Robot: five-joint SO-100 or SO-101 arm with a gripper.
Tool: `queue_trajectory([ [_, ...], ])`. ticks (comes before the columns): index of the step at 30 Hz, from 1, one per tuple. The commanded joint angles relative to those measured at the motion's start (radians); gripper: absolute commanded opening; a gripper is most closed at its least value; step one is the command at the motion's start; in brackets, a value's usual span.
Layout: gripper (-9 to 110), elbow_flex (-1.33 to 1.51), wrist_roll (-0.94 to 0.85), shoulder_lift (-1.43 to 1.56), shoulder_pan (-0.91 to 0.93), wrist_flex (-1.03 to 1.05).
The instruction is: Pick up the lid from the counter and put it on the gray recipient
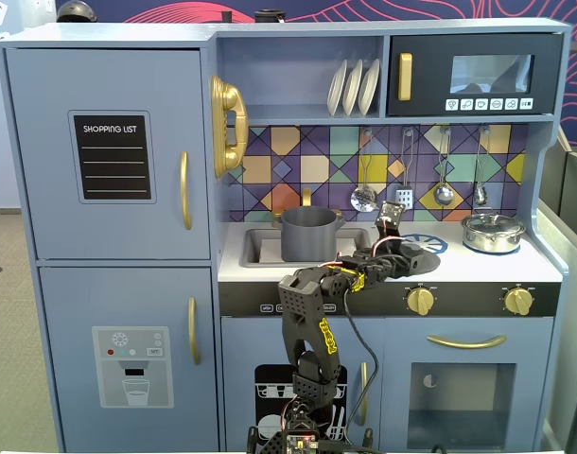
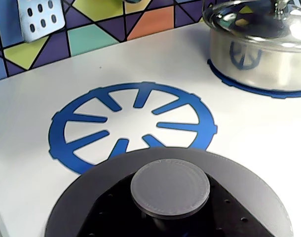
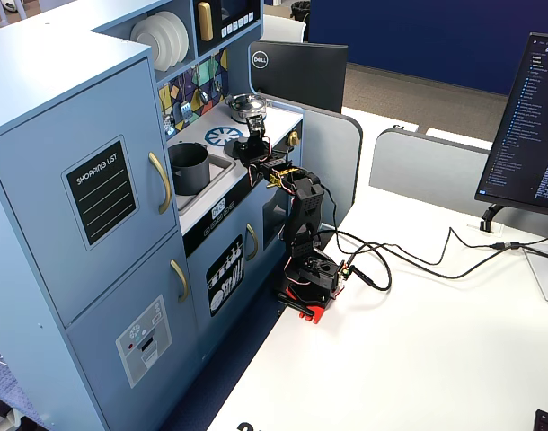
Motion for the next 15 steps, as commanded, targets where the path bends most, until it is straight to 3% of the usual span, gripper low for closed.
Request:
queue_trajectory([
  [1, 0, -0.130, -0.005, 0.123, -0.011, 0.069],
  [8, 0, -0.265, 0.005, 0.207, -0.048, 0.202],
  [15, 0, -0.357, 0.020, 0.264, -0.212, 0.356],
])
